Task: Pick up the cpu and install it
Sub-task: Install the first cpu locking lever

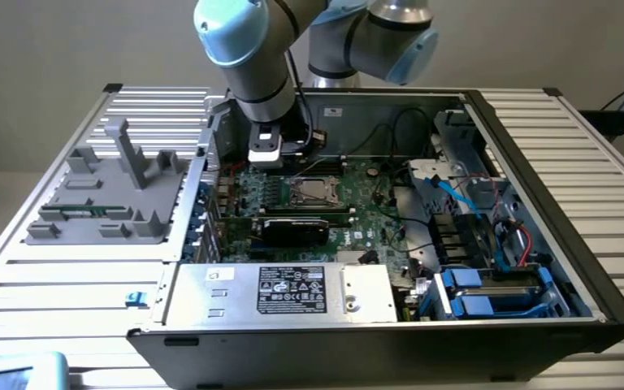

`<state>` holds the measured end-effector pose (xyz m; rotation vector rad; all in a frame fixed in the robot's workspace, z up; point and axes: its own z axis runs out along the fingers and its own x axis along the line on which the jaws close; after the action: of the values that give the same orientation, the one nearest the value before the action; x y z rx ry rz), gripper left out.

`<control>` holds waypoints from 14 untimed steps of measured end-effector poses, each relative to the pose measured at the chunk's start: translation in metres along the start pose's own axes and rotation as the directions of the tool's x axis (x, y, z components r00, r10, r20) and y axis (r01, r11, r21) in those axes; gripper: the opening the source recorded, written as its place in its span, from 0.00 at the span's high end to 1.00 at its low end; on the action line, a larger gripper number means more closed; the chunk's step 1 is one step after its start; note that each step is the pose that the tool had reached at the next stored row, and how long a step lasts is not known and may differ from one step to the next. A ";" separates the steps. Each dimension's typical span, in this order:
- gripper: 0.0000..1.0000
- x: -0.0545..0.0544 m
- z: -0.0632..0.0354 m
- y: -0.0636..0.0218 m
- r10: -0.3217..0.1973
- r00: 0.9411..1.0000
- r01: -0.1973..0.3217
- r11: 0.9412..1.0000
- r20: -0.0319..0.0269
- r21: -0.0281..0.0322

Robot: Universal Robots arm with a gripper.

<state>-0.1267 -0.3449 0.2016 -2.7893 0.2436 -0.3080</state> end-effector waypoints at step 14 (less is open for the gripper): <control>0.89 0.003 0.0026 0.0002 0.000 1.000 0.000 1.000 -0.002 0.000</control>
<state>-0.1235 -0.3448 0.1997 -2.7887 0.2437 -0.3115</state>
